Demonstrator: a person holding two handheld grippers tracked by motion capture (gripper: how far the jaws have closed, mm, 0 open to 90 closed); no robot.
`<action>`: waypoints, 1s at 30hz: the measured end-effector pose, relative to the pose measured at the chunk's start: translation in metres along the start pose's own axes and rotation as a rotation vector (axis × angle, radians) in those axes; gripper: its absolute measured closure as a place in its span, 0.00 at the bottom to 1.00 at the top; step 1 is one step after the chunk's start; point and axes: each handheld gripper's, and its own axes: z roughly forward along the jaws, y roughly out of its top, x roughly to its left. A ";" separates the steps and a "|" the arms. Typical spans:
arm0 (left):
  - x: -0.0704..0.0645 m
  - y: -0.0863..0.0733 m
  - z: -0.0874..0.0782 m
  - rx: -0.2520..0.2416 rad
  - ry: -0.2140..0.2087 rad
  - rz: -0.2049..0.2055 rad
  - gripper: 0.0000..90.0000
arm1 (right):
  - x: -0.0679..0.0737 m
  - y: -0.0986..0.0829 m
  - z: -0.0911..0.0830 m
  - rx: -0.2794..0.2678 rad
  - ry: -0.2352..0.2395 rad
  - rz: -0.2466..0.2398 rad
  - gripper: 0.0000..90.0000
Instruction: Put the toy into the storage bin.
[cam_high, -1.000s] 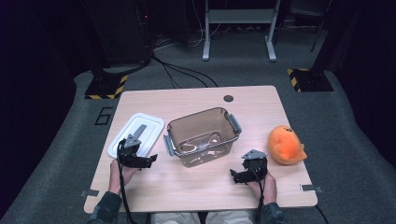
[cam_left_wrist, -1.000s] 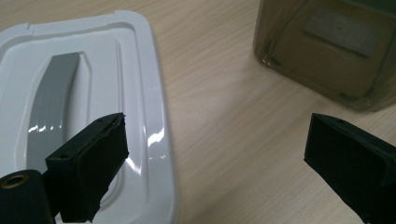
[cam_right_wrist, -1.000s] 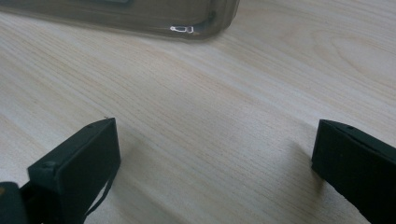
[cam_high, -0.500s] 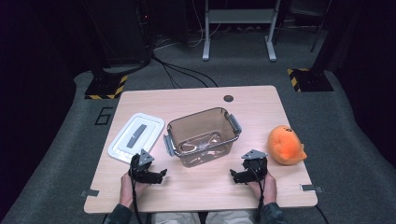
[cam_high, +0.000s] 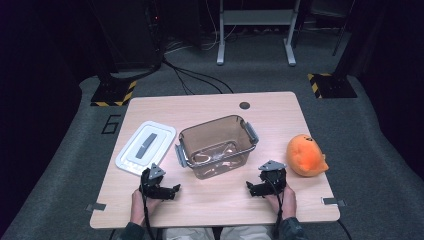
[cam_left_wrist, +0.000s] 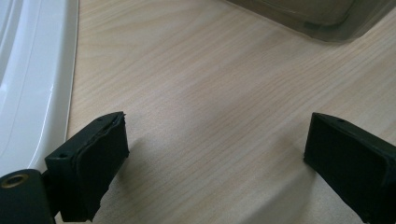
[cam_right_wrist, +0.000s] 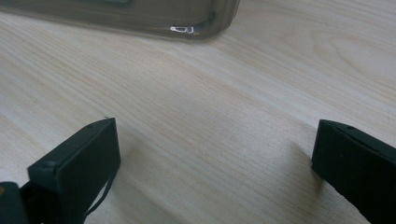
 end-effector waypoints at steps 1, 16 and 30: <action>0.000 0.000 0.000 0.004 0.000 0.001 0.07 | 0.000 0.000 0.000 0.000 0.001 0.000 0.00; 0.000 0.002 0.002 -0.001 0.028 -0.025 0.07 | 0.003 0.000 -0.001 0.013 -0.026 0.010 0.00; -0.001 0.003 0.003 -0.002 0.037 -0.037 0.07 | -0.001 0.028 -0.035 -0.008 -0.037 -0.020 0.00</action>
